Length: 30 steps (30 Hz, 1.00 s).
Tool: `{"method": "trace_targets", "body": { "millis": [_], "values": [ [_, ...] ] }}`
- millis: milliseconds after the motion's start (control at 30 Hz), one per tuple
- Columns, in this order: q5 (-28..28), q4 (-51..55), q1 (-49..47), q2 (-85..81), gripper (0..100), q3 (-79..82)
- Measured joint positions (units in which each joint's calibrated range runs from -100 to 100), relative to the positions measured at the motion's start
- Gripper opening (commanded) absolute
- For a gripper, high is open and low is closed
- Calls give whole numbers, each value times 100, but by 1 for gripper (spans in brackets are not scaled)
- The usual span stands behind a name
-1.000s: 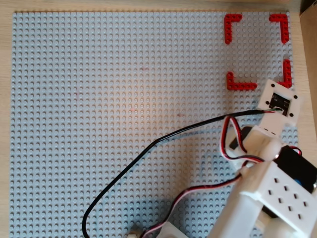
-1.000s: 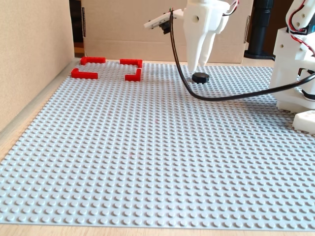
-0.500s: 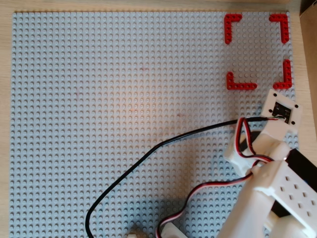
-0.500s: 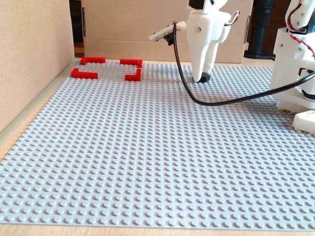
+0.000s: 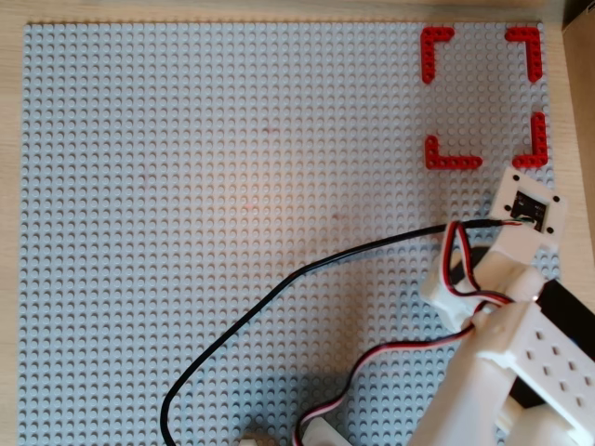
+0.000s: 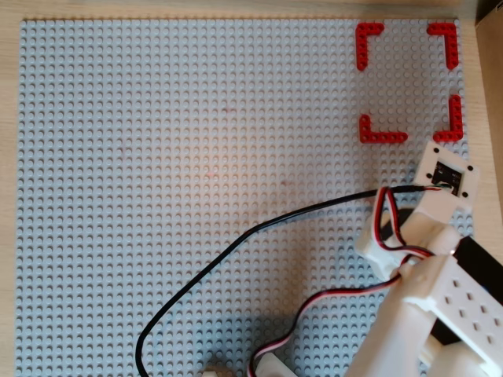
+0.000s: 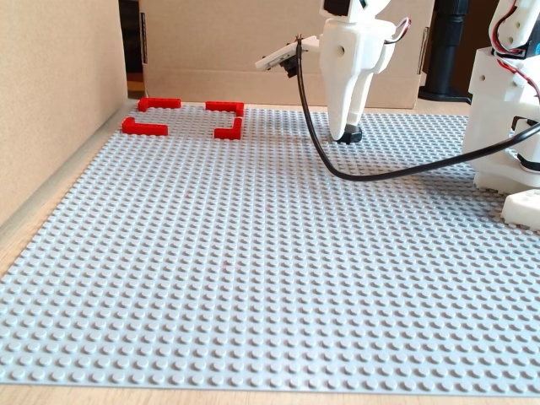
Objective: Grab the Lego and store it in red box
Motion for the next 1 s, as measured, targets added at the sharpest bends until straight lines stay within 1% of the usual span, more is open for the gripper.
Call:
{"method": "trace_targets", "body": {
  "millis": [133,533,767,1000],
  "values": [
    [-20,363,0,8,11,-268],
    [-20,2029,0,8,11,-2227],
    [-20,2513,-7,8,11,-2952],
    [-44,2798,-480,8,11,-3506]
  ]
}}
